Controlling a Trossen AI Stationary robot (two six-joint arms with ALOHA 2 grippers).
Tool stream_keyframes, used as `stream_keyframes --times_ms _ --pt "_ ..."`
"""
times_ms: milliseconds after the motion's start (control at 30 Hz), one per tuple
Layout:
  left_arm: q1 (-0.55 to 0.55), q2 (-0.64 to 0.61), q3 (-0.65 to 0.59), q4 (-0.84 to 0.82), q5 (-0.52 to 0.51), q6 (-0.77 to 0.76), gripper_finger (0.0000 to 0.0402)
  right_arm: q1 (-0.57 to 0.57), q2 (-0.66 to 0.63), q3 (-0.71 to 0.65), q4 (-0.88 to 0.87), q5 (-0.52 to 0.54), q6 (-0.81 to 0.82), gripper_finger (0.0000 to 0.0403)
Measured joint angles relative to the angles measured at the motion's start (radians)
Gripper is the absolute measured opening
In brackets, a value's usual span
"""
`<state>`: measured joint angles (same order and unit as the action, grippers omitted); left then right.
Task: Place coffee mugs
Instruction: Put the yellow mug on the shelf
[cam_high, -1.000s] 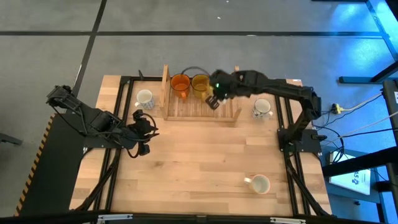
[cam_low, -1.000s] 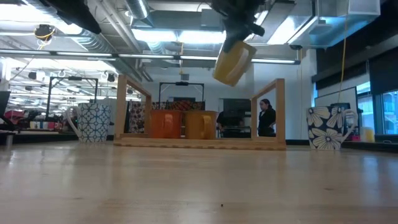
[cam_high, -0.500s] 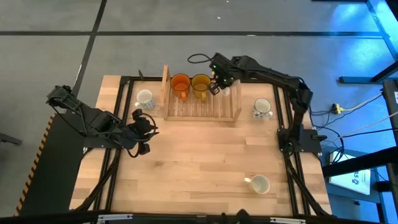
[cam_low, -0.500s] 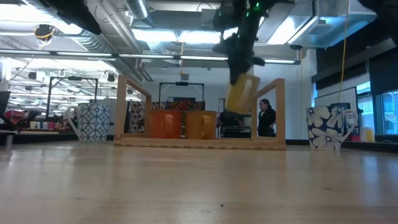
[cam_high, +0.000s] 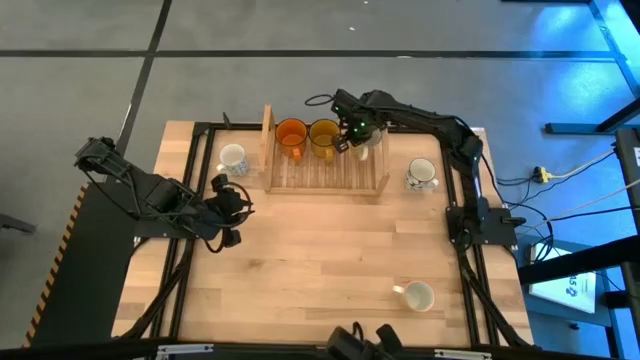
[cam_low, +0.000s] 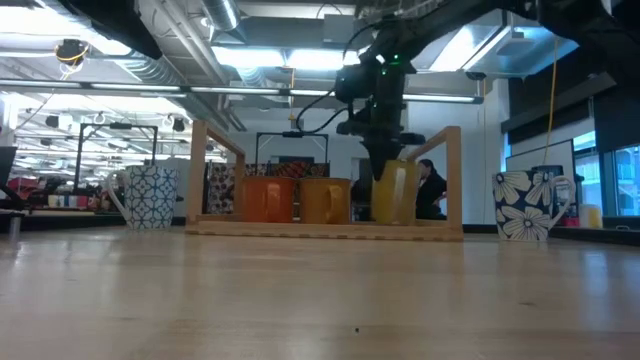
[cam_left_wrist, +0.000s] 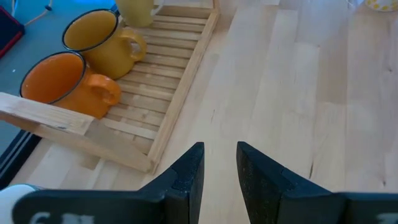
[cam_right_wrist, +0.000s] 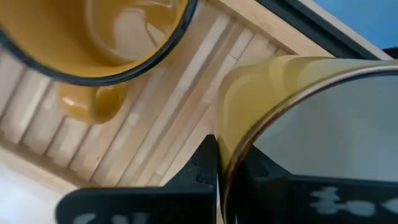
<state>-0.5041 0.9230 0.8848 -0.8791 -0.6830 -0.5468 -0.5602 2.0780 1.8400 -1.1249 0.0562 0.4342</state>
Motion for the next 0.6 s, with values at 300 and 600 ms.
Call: stream_keyframes --times_ms 300,600 --pt "0.000 0.000 0.000 0.000 0.000 0.007 0.0088 0.003 0.028 0.002 0.011 0.028 0.003 0.0003" --pt "0.000 0.000 0.000 0.000 -0.008 0.008 0.0088 0.024 0.031 0.002 0.023 0.026 -0.019 0.0007"
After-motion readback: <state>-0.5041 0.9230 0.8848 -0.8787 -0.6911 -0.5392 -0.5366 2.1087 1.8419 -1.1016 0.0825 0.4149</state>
